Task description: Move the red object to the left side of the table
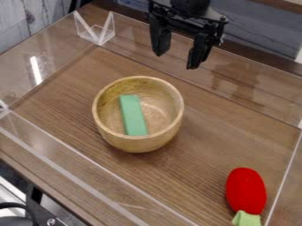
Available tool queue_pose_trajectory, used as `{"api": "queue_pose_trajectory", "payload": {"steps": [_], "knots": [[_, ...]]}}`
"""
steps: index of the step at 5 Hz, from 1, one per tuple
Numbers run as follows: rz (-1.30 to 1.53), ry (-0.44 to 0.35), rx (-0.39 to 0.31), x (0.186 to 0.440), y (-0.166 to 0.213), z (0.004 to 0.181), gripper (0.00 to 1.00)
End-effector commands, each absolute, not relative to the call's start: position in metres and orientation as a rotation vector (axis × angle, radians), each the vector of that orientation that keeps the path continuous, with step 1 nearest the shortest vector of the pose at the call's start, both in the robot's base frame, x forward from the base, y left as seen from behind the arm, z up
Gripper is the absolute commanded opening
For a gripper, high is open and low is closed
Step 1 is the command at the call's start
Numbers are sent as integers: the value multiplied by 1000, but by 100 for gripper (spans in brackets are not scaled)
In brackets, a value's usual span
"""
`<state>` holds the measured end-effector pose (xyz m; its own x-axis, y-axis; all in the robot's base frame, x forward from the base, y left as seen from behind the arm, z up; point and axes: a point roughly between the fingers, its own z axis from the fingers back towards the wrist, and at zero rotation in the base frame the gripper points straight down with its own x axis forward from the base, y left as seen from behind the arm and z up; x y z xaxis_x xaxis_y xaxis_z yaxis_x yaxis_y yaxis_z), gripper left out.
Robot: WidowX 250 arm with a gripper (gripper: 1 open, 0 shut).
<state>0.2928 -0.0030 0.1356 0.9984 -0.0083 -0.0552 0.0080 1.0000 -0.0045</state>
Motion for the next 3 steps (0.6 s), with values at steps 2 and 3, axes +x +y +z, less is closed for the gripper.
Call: {"api": "queue_pose_trajectory", "payload": {"steps": [2,3], "knots": [[126,105,-39,272,-37,119,100],[143,108,-61,254,-67,116,100]]}}
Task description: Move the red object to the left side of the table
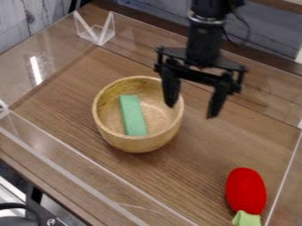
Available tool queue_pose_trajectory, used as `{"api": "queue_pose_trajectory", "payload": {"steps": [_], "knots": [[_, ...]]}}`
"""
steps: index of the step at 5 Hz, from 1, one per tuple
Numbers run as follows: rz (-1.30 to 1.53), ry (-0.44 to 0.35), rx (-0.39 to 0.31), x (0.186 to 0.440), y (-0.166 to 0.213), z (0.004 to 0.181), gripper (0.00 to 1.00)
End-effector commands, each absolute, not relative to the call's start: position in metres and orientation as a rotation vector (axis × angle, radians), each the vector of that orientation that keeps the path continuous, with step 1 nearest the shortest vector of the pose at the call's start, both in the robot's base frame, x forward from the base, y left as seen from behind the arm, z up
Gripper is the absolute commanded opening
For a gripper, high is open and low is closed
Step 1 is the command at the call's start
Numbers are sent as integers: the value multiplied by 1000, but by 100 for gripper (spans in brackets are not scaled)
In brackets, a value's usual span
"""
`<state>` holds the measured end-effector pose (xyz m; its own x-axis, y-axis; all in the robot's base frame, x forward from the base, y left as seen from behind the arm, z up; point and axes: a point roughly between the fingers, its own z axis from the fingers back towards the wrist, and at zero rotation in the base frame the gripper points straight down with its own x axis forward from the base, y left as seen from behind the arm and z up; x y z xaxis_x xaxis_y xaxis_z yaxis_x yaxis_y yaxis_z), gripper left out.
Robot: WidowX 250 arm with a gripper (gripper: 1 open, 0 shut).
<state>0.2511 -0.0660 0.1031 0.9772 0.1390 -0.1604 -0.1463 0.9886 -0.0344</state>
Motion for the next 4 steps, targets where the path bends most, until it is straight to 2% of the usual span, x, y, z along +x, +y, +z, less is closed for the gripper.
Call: {"api": "queue_pose_trajectory", "payload": {"steps": [1,3,4], "knots": [[155,99,-84,239,-93,114,100],[220,65,-134,231,-136,116,100],[270,45,-146,226,-134,107,100]]}}
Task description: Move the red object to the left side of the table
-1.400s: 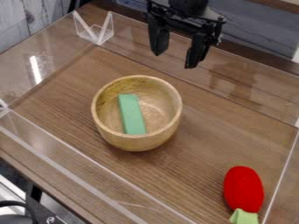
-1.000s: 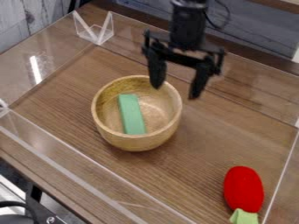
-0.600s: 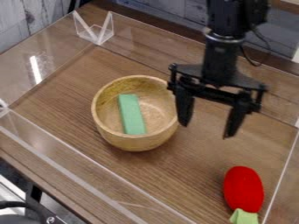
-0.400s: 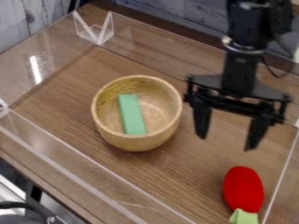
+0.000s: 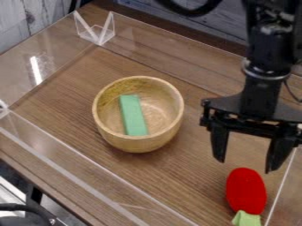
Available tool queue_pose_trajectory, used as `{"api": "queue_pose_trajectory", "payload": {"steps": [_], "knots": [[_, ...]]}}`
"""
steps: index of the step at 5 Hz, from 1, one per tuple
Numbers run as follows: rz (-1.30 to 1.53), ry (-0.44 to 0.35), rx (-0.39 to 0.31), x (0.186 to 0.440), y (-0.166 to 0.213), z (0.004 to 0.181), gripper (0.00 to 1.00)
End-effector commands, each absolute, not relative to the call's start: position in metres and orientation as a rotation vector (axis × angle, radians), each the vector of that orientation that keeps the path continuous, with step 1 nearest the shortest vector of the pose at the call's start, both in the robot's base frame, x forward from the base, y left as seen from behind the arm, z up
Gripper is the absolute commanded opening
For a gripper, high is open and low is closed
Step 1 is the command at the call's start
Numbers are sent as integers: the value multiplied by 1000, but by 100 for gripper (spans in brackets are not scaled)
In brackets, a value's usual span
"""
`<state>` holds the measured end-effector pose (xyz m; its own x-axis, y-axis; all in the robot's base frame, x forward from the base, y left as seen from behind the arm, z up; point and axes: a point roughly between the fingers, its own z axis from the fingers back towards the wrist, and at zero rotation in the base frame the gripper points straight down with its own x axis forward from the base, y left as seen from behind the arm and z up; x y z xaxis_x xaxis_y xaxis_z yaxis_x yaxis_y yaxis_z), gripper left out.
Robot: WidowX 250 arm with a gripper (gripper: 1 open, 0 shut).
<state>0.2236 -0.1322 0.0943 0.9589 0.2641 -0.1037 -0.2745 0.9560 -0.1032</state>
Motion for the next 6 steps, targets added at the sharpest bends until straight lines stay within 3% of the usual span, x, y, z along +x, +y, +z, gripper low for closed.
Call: {"api": "queue_pose_trajectory", "payload": {"steps": [1,3,5,6], "knots": [[331,27,-158,225,-129,99,100],[289,15,-172,224,-143,91,100],[233,-7,-173,240,-156,66,100],[257,-42,-169,233,-158,82,100]]}}
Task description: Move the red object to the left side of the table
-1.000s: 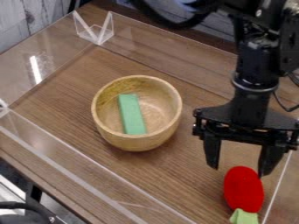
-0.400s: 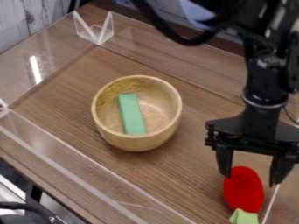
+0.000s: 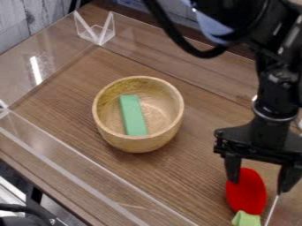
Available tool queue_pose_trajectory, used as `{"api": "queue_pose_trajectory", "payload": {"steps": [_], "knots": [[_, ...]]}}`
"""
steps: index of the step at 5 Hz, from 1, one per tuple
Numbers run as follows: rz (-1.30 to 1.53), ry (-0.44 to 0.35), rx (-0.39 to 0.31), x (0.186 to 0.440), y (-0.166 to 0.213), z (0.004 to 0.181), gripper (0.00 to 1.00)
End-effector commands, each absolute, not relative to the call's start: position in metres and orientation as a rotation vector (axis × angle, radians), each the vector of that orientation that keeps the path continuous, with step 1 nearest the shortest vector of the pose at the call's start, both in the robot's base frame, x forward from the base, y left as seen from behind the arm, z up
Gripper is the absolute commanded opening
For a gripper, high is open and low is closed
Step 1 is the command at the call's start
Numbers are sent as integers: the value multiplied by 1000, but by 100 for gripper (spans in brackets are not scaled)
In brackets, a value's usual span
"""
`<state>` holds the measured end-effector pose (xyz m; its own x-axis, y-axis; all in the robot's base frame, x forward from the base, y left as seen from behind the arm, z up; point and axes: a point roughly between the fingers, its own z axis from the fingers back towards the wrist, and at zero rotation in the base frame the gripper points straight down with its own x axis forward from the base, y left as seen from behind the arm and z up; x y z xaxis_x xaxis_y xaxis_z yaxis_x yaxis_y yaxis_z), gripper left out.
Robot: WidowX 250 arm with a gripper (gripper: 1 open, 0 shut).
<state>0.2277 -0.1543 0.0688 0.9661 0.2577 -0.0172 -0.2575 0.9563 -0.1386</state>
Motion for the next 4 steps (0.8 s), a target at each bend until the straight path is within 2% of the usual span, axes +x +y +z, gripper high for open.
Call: {"api": "queue_pose_trajectory", "payload": {"steps": [1,4], "knots": [[307,-61,-157,230,-153,82,100],[397,-78,-121,231,-156,82,100]]}}
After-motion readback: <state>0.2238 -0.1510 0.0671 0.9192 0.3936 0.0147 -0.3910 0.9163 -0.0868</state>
